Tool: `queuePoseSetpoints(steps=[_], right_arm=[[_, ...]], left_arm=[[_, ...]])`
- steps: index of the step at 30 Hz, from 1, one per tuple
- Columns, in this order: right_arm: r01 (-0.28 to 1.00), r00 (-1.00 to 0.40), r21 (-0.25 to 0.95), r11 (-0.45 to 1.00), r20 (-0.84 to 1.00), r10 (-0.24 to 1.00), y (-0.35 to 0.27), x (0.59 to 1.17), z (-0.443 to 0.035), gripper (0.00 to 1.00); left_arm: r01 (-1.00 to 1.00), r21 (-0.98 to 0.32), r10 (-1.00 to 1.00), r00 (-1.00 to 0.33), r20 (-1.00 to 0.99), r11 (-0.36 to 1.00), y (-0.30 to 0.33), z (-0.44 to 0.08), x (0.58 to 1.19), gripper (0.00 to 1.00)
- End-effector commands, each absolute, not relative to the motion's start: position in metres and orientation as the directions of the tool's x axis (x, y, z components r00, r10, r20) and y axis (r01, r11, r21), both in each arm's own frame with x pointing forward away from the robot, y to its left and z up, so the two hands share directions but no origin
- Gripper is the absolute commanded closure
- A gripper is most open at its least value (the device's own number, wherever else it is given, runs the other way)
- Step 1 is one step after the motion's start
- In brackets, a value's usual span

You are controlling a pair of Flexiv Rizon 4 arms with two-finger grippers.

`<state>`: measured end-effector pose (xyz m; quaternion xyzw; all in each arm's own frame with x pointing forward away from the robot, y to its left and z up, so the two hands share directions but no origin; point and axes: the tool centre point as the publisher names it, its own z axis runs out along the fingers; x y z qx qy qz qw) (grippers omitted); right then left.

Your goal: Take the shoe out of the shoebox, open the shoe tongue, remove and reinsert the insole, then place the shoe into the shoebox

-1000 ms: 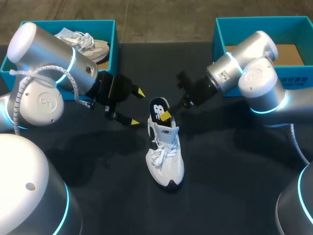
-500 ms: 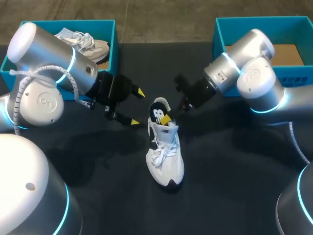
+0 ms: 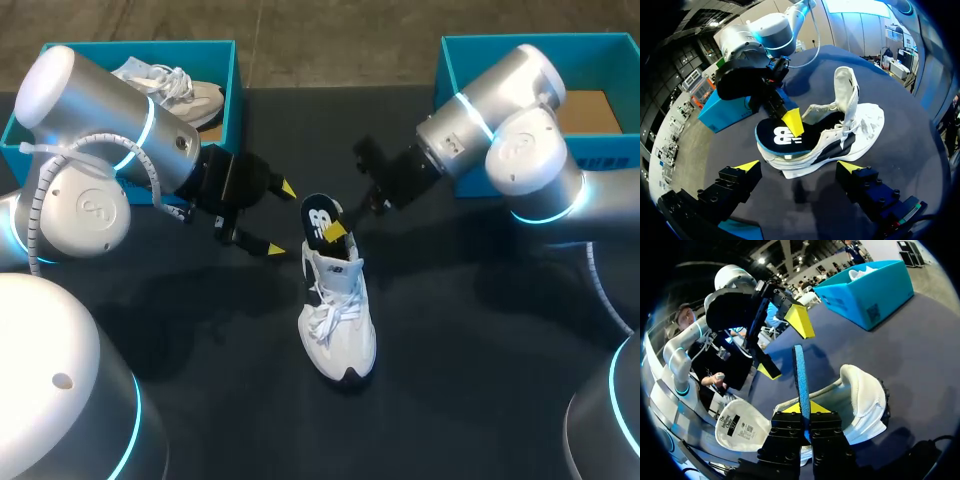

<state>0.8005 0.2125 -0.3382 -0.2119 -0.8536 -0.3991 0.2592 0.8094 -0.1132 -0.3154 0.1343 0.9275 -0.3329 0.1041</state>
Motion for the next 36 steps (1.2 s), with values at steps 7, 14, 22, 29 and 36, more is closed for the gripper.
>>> queuePoseSetpoints(steps=[7,14,22,29,36], right_arm=[[0.578,-0.768,0.562,0.592,0.620,0.162,0.212,0.794,-0.348,0.62],[0.564,-0.765,0.520,0.642,0.621,0.170,0.212,0.792,-0.351,0.67],[0.544,-0.767,0.474,0.692,0.616,0.181,0.211,0.793,-0.350,1.00],[0.544,-0.738,0.420,0.726,0.651,0.177,0.213,0.796,-0.346,1.00],[0.555,-0.688,0.350,0.754,0.702,0.181,0.213,0.787,-0.357,1.00]], left_arm=[[0.318,-0.586,0.180,-0.942,-0.282,0.746,-0.114,-0.315,0.809,0.00],[0.318,-0.586,0.180,-0.942,-0.282,0.746,-0.114,-0.315,0.809,0.00],[0.318,-0.586,0.180,-0.942,-0.282,0.746,-0.114,-0.315,0.809,0.00],[0.318,-0.586,0.180,-0.942,-0.282,0.746,-0.114,-0.315,0.809,0.00],[0.318,-0.586,0.180,-0.942,-0.282,0.746,-0.114,-0.315,0.809,0.00]])
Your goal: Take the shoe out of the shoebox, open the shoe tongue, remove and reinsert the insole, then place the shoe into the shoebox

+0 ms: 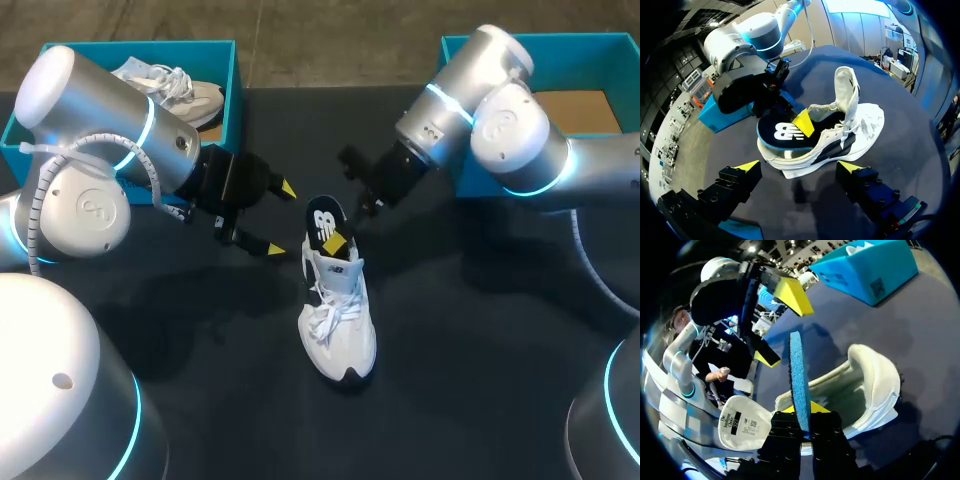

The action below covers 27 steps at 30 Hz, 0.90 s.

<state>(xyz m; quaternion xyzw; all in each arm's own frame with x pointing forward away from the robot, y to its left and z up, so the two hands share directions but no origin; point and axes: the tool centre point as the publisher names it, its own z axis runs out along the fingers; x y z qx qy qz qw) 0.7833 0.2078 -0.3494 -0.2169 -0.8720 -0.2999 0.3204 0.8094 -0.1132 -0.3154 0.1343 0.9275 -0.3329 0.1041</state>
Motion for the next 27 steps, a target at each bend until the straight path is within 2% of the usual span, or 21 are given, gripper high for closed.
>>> queuePoseSetpoints(steps=[1,15,16,17,20,27], right_arm=[[0.556,-0.684,0.342,0.757,0.706,0.184,0.212,0.785,-0.358,1.00],[0.578,-0.667,0.316,0.753,0.714,0.213,0.208,0.766,-0.364,1.00],[0.578,-0.674,0.320,0.750,0.706,0.218,0.208,0.765,-0.361,0.90],[0.578,-0.682,0.328,0.747,0.697,0.221,0.207,0.767,-0.358,0.61],[0.573,-0.697,0.340,0.745,0.681,0.225,0.208,0.770,-0.352,0.56],[0.550,-0.730,0.361,0.753,0.646,0.223,0.212,0.779,-0.340,0.54]], left_arm=[[0.318,-0.586,0.180,-0.942,-0.282,0.746,-0.114,-0.315,0.809,0.00],[0.318,-0.586,0.180,-0.942,-0.282,0.746,-0.114,-0.315,0.809,0.00],[0.318,-0.586,0.180,-0.942,-0.282,0.746,-0.114,-0.315,0.809,0.00],[0.318,-0.586,0.180,-0.942,-0.282,0.746,-0.114,-0.315,0.809,0.00],[0.318,-0.586,0.180,-0.942,-0.282,0.746,-0.114,-0.315,0.809,0.00],[0.318,-0.586,0.180,-0.942,-0.282,0.746,-0.114,-0.315,0.809,0.00]])
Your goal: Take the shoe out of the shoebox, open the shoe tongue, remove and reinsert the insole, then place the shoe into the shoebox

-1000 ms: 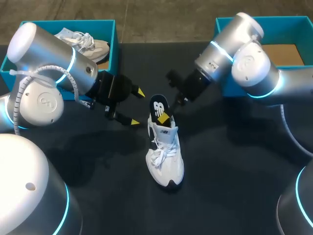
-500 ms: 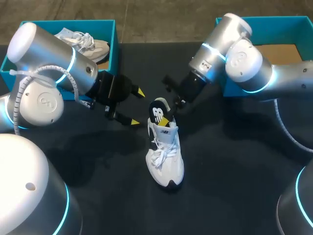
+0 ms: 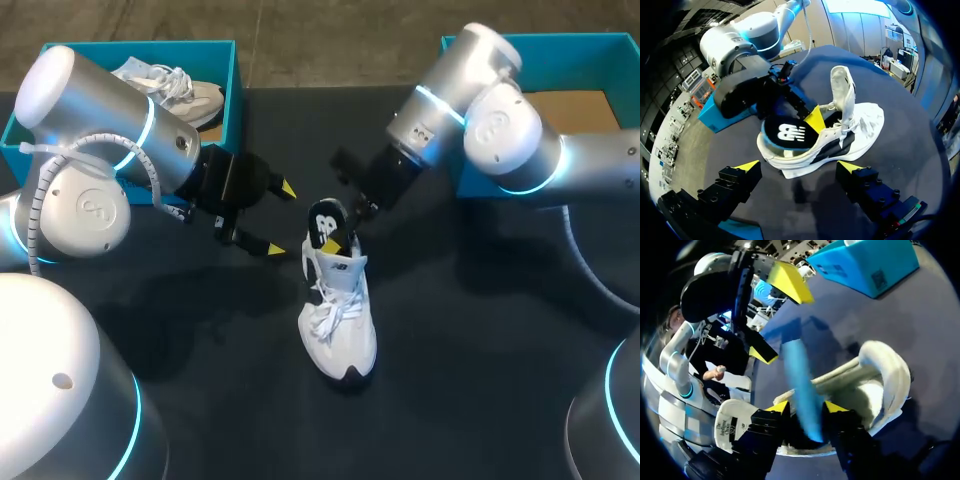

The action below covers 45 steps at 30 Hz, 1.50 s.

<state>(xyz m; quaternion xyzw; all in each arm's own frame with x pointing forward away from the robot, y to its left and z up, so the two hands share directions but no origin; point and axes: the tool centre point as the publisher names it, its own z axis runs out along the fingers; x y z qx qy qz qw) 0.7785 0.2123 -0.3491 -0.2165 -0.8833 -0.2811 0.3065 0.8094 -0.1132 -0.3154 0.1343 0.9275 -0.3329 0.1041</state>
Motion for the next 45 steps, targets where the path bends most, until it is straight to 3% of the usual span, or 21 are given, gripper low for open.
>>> queuePoseSetpoints(steps=[1,9,13,15,16,17,41,43,45], right_arm=[[0.547,-0.733,0.363,0.754,0.643,0.222,0.213,0.781,-0.340,0.53],[0.530,-0.749,0.377,0.759,0.629,0.211,0.218,0.792,-0.338,0.51],[0.529,-0.754,0.381,0.759,0.621,0.214,0.218,0.799,-0.339,0.55],[0.530,-0.758,0.383,0.757,0.615,0.219,0.219,0.803,-0.340,0.68],[0.530,-0.757,0.381,0.757,0.615,0.221,0.219,0.804,-0.340,0.89],[0.531,-0.756,0.380,0.758,0.616,0.222,0.219,0.804,-0.341,1.00],[0.530,-0.707,0.267,0.805,0.663,0.245,0.215,0.773,-0.366,1.00],[0.526,-0.718,0.277,0.804,0.651,0.246,0.215,0.775,-0.362,0.76],[0.521,-0.730,0.286,0.804,0.637,0.246,0.215,0.777,-0.359,0.65]], left_arm=[[0.318,-0.586,0.180,-0.942,-0.282,0.746,-0.114,-0.315,0.809,0.00],[0.318,-0.586,0.180,-0.942,-0.282,0.746,-0.114,-0.315,0.809,0.00],[0.318,-0.586,0.180,-0.942,-0.282,0.746,-0.114,-0.315,0.809,0.00],[0.318,-0.586,0.180,-0.942,-0.282,0.746,-0.114,-0.315,0.809,0.00],[0.318,-0.586,0.180,-0.942,-0.282,0.746,-0.114,-0.315,0.809,0.00],[0.318,-0.586,0.180,-0.942,-0.282,0.746,-0.114,-0.315,0.809,0.00],[0.318,-0.586,0.180,-0.942,-0.282,0.746,-0.114,-0.315,0.809,0.00],[0.318,-0.586,0.180,-0.942,-0.282,0.746,-0.114,-0.315,0.809,0.00],[0.318,-0.586,0.180,-0.942,-0.282,0.746,-0.114,-0.315,0.809,0.00]])
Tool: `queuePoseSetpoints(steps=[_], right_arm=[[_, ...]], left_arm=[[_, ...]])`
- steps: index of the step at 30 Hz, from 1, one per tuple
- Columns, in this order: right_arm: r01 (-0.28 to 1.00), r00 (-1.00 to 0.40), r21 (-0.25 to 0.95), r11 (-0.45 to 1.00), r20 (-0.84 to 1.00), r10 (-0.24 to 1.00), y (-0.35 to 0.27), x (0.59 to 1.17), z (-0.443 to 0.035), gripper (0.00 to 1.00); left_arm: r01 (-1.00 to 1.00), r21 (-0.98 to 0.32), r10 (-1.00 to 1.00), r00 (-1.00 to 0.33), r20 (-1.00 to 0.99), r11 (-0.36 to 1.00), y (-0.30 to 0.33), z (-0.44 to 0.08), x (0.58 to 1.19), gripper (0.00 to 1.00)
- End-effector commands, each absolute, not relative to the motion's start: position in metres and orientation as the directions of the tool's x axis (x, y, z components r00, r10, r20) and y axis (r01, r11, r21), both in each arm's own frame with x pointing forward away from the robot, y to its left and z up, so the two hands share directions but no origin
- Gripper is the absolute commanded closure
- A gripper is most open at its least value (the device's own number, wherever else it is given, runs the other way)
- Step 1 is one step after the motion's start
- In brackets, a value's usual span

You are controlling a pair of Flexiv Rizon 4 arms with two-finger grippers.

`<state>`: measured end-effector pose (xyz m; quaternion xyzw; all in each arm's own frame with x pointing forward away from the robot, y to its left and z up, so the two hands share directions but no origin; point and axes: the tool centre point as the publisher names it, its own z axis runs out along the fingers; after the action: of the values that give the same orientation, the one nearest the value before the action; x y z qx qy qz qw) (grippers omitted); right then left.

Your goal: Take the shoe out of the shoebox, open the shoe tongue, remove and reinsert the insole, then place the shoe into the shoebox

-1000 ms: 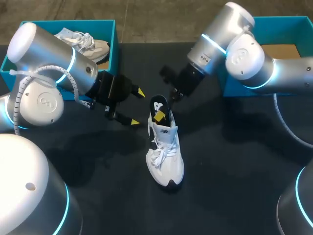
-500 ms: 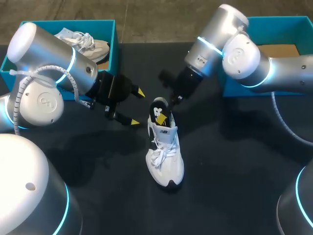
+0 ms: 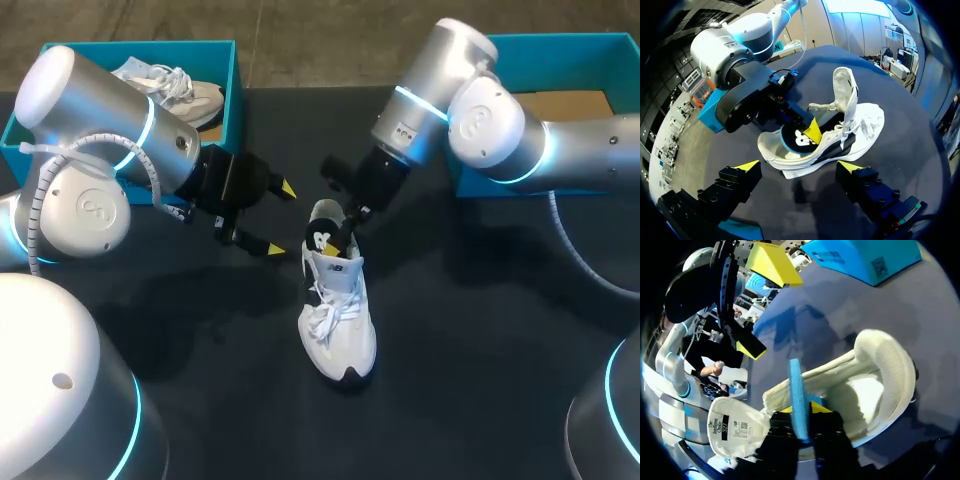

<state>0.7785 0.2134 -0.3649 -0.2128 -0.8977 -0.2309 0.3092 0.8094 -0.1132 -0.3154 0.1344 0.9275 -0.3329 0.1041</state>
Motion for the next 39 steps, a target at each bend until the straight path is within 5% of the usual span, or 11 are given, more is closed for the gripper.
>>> queuePoseSetpoints(steps=[1,10,18,25,34,36,39], right_arm=[[0.520,-0.733,0.288,0.804,0.634,0.247,0.215,0.777,-0.357,0.62],[0.515,-0.770,0.317,0.797,0.580,0.267,0.215,0.777,-0.341,0.51],[0.510,-0.801,0.340,0.790,0.523,0.292,0.212,0.783,-0.326,0.13],[0.554,-0.799,0.381,0.741,0.493,0.344,0.200,0.791,-0.316,0.07],[0.594,-0.791,0.443,0.672,0.474,0.387,0.197,0.796,-0.303,0.16],[0.605,-0.785,0.450,0.657,0.474,0.399,0.196,0.796,-0.302,0.45],[0.637,-0.765,0.451,0.626,0.474,0.436,0.193,0.795,-0.300,0.62]], left_arm=[[0.318,-0.586,0.180,-0.942,-0.282,0.746,-0.114,-0.315,0.809,0.00],[0.318,-0.586,0.180,-0.942,-0.282,0.746,-0.114,-0.315,0.809,0.00],[0.318,-0.586,0.180,-0.942,-0.282,0.746,-0.114,-0.315,0.809,0.00],[0.318,-0.586,0.180,-0.942,-0.282,0.746,-0.114,-0.315,0.809,0.00],[0.318,-0.586,0.180,-0.942,-0.282,0.746,-0.114,-0.315,0.809,0.00],[0.318,-0.586,0.180,-0.942,-0.282,0.746,-0.114,-0.315,0.809,0.00],[0.318,-0.586,0.180,-0.942,-0.282,0.746,-0.114,-0.315,0.809,0.00]])
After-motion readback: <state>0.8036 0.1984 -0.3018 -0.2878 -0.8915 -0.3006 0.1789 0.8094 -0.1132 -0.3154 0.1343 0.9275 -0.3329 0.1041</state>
